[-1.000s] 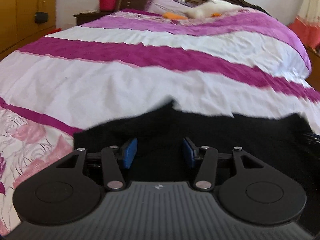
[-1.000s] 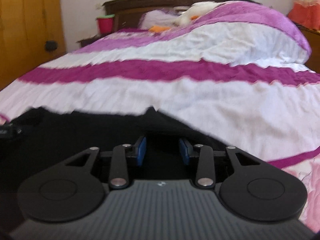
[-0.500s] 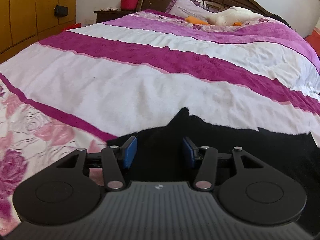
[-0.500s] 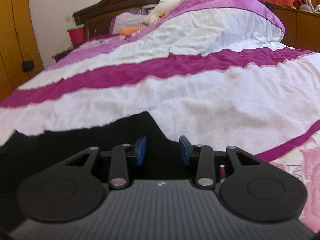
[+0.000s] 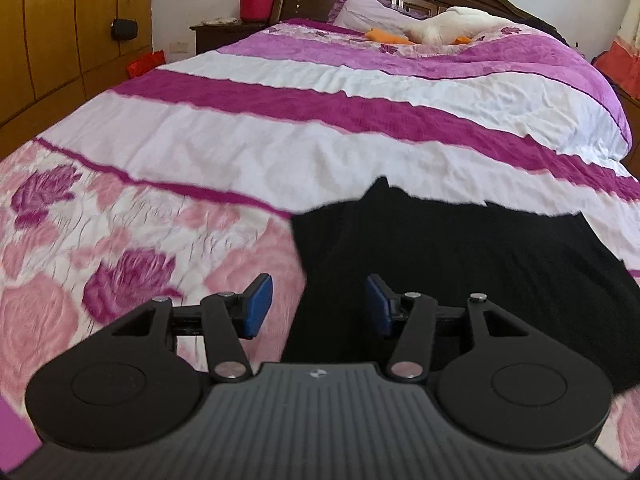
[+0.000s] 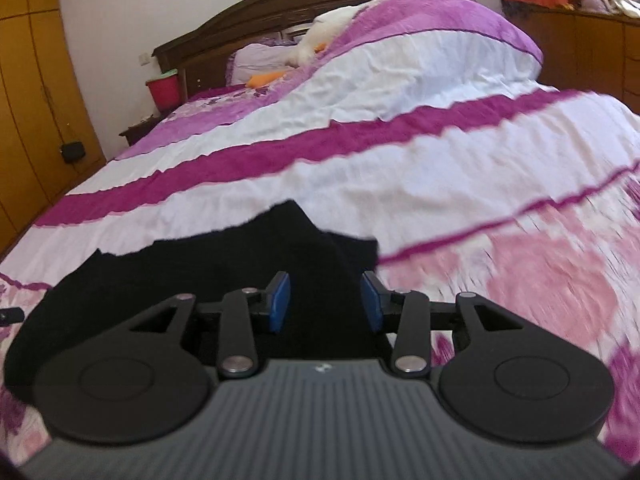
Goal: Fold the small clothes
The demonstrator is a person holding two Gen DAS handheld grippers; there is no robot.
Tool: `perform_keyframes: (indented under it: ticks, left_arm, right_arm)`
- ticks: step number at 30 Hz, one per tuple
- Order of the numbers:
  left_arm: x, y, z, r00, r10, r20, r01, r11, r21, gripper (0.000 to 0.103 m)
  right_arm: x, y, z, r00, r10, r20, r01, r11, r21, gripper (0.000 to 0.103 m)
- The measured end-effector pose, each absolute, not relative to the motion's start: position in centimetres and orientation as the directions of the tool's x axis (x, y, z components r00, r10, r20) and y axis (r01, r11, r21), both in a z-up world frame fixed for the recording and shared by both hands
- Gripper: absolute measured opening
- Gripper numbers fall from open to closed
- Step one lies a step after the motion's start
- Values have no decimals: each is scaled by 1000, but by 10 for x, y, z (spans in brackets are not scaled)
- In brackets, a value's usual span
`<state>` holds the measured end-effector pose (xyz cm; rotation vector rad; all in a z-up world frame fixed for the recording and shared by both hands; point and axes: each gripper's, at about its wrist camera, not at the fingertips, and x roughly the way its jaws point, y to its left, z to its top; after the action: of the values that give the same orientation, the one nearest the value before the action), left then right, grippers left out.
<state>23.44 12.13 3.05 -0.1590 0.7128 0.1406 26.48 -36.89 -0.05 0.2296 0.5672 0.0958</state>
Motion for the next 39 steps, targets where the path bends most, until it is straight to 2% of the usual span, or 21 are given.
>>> perform_keyframes:
  ticks: [4, 8, 16, 24, 39]
  left_arm:
    - [208, 116, 26, 741, 39, -670, -173, 976, -134, 60]
    - [190, 108, 18, 738, 17, -675, -162, 975, -152, 61]
    - [186, 101, 3, 708, 35, -705, -194, 970, -147, 66]
    - [190, 97, -6, 689, 66, -722, -227, 965, -128, 67]
    - [194, 98, -11, 683, 66, -727, -233, 963, -132, 69]
  right_arm:
    - [240, -375, -7, 842, 110, -528, 25, 970, 242, 43]
    - [224, -384, -18, 840, 79, -537, 78, 962, 263, 48]
    - [221, -397, -41, 821, 115, -560, 125, 920, 373, 49]
    - [222, -393, -63, 840, 182, -510, 74, 895, 440, 59]
    - [247, -391, -73, 862, 269, -429, 37, 812, 582, 59]
